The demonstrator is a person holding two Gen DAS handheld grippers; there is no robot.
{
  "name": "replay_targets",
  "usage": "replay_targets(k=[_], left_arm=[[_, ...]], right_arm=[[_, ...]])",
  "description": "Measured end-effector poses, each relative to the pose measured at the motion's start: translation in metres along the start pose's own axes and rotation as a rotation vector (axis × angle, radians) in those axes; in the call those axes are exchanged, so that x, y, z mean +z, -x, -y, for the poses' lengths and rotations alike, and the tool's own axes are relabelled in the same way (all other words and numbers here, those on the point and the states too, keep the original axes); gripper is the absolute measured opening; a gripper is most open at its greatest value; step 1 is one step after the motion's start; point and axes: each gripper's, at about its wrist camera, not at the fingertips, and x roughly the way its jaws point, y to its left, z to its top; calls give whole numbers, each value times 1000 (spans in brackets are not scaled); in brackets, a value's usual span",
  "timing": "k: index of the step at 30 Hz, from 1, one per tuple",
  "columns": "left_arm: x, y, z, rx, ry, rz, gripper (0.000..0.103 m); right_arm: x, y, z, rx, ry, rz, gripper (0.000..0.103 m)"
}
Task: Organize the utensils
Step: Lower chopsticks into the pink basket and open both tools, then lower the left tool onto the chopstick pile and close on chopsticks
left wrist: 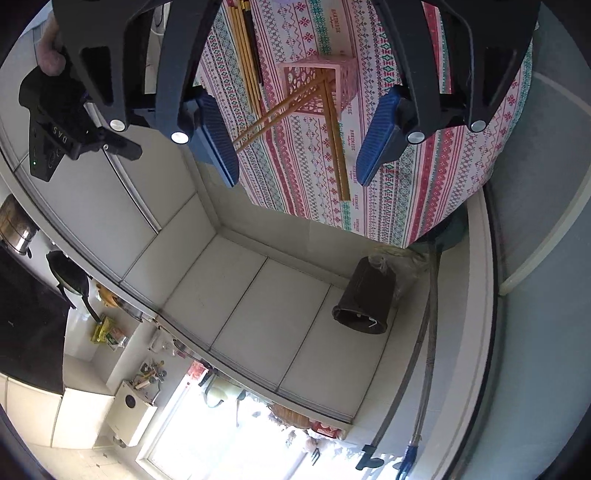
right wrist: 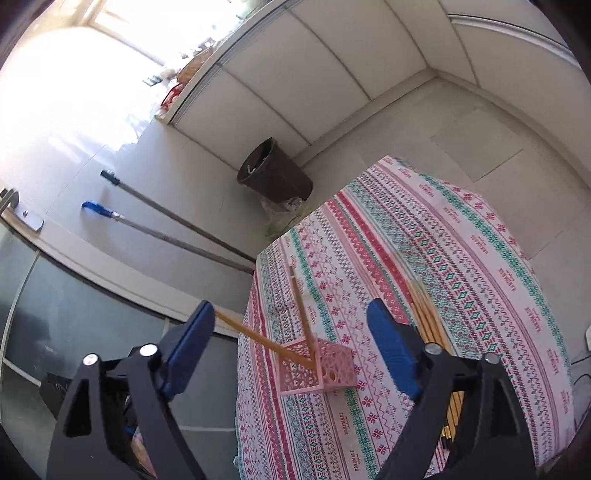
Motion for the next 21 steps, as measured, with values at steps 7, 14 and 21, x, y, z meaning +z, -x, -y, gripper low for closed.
replay_targets(k=[7, 14, 21], left_arm=[[-24, -19, 27, -31, -47, -49, 94], [-62, -43, 72, -91, -184, -150, 96], [-151, -91, 134, -185, -443, -432, 96]], right_arm=[[18, 9, 60, -98, -180, 15, 97], [28, 30, 131, -91, -428, 41, 97], [26, 57, 192, -43, -659, 85, 97]])
